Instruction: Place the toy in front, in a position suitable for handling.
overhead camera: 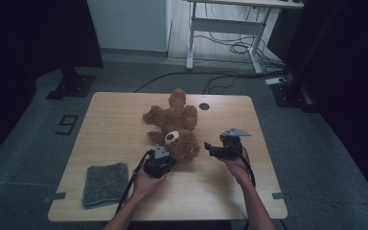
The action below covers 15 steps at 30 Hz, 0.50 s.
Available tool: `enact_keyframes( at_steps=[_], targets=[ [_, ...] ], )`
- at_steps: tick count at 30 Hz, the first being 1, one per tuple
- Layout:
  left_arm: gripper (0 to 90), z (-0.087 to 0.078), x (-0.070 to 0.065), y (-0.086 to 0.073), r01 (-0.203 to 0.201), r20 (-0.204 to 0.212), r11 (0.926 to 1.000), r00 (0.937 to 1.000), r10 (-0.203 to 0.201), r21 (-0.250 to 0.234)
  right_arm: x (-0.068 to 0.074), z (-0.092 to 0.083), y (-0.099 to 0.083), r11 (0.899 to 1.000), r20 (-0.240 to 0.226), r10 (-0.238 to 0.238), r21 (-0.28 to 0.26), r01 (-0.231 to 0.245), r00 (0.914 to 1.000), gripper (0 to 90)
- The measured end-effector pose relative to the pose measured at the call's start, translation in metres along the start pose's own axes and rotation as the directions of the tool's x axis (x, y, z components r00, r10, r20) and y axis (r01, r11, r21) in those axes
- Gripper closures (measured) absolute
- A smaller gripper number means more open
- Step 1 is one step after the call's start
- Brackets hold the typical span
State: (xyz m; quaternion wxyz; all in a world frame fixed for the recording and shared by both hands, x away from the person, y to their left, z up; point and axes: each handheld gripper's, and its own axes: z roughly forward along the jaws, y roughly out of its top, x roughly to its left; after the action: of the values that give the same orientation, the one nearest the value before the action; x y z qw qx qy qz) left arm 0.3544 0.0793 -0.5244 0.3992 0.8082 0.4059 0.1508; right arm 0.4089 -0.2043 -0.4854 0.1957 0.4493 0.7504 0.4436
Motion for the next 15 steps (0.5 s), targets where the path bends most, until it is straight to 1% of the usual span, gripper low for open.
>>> enact_keyframes(
  at_steps=[1,2,3,4,5,6,7,8,10,11,13,14,15],
  targets=[
    [65.8,0.000,0.000,-0.001,0.007,0.003,1.0000,1.0000,-0.007,-0.001,0.001,0.003,0.003,1.000,0.001,-0.004,0.002,0.004,1.0000,20.1],
    [55.7,0.002,-0.002,-0.004,0.002,0.014,0.9991,0.9999,-0.002,0.042,0.002,0.004,0.005,1.000,0.000,-0.011,0.003,0.011,0.9999,20.2],
    [44.7,0.002,-0.002,-0.004,0.002,0.014,0.9991,0.9999,-0.002,0.042,0.002,0.004,0.005,1.000,0.000,-0.011,0.003,0.011,0.9999,20.2],
    [44.7,0.003,-0.002,-0.005,-0.002,0.017,0.9981,0.9999,0.001,0.061,0.003,0.006,0.007,1.000,0.001,-0.012,0.000,0.012,0.9999,20.3],
    [38.1,0.007,-0.003,-0.007,-0.014,0.008,0.9952,0.9999,0.013,0.097,0.004,0.007,0.009,1.000,0.000,-0.016,0.001,0.016,0.9999,20.3],
    [36.8,0.007,-0.003,-0.007,-0.014,0.008,0.9952,0.9999,0.013,0.097,0.004,0.007,0.009,1.000,0.000,-0.016,0.001,0.016,0.9999,20.3],
    [36.7,0.011,-0.003,-0.008,-0.009,-0.002,0.9945,1.0000,0.009,0.104,0.007,0.008,0.010,1.000,0.001,-0.022,0.003,0.022,0.9998,20.4],
    [37.3,0.011,-0.003,-0.008,-0.009,-0.002,0.9945,1.0000,0.009,0.104,0.007,0.008,0.010,1.000,0.001,-0.022,0.003,0.022,0.9998,20.4],
    [38.9,0.014,-0.002,-0.007,0.003,-0.017,0.9956,0.9998,-0.001,0.094,0.008,0.009,0.010,1.000,0.000,-0.026,0.004,0.026,0.9997,20.6],
    [41.8,0.015,0.000,-0.007,0.010,-0.022,0.9962,0.9997,-0.008,0.087,0.009,0.009,0.010,1.000,-0.002,-0.026,0.003,0.026,0.9997,20.8],
    [50.8,0.015,0.002,-0.007,0.015,-0.031,0.9971,0.9994,-0.013,0.075,0.009,0.009,0.010,1.000,-0.005,-0.030,0.001,0.030,0.9995,21.3],
    [62.3,0.015,0.003,-0.007,0.015,-0.026,0.9975,0.9996,-0.013,0.070,0.008,0.010,0.011,0.999,-0.007,-0.032,0.002,0.032,0.9995,21.6],
    [62.3,0.015,0.005,-0.007,0.018,-0.009,0.9975,0.9998,-0.018,0.069,0.008,0.010,0.011,0.999,-0.007,-0.032,0.002,0.032,0.9995,21.6]
  ],
)
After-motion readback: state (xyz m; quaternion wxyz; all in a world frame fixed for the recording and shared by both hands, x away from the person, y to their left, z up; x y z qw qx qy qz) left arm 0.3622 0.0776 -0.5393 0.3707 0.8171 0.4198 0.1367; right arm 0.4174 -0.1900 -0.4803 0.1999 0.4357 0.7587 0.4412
